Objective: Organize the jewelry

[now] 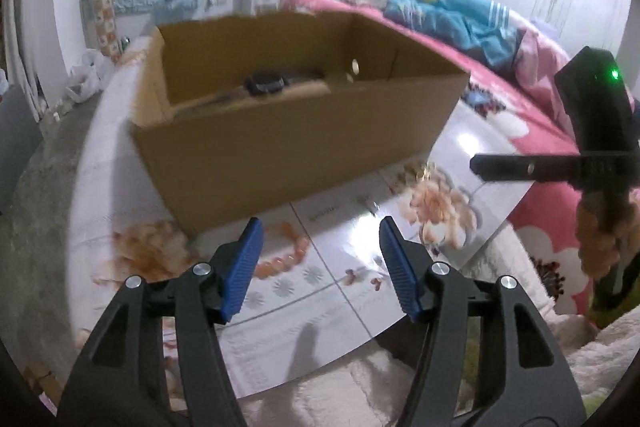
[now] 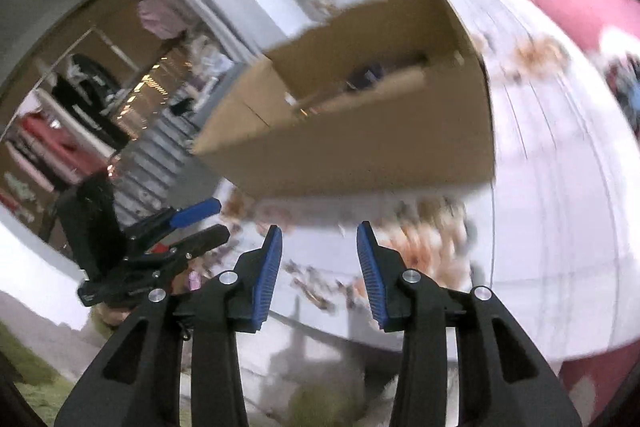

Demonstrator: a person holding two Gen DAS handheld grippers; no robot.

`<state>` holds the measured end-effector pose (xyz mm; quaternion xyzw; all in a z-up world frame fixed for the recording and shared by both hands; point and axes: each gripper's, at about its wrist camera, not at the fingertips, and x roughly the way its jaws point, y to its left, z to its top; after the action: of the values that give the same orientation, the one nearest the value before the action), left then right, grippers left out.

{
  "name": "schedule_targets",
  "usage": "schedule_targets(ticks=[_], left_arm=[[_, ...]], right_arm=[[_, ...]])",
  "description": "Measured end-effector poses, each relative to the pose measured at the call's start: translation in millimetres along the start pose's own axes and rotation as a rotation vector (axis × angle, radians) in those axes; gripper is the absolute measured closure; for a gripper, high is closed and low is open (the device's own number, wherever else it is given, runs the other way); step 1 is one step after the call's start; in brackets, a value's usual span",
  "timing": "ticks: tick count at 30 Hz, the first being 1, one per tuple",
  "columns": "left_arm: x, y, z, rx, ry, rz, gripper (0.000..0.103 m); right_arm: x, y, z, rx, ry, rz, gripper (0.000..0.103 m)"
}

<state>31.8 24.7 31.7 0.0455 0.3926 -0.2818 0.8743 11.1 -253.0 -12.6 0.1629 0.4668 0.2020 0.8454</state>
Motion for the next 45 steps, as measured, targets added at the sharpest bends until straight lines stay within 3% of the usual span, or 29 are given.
schedule_targets(ticks=[3, 7, 13, 21, 29, 36, 45], left_arm=[[18, -9, -4, 0.033, 0.024, 0.022, 0.056], [38, -15, -4, 0.054, 0.066, 0.021, 0.064], [51, -16, -3, 0.063, 0.07, 0.029, 0.08], [71, -20, 8, 0.148, 0.1, 0.089, 0.081], [85, -12, 14, 0.155, 0.145, 0.076, 0.082], [87, -21, 13, 0.209, 0.152, 0.053, 0.103], [74, -7, 11, 0.092, 0.123, -0.027, 0.103]], right_arm=[[15, -2, -10, 0.018, 0.022, 0.004, 0.065], [29, 6, -13, -0.037, 0.028, -0.058, 0.065], [39, 20, -16, -0.104, 0.01, -0.086, 0.069], [49, 21, -17, -0.132, 0.024, -0.055, 0.07], [50, 14, -18, -0.127, 0.021, -0.045, 0.07], [53, 9, -18, -0.103, 0.026, -0.041, 0.07], [50, 9, -17, -0.113, 0.008, -0.053, 0.07]])
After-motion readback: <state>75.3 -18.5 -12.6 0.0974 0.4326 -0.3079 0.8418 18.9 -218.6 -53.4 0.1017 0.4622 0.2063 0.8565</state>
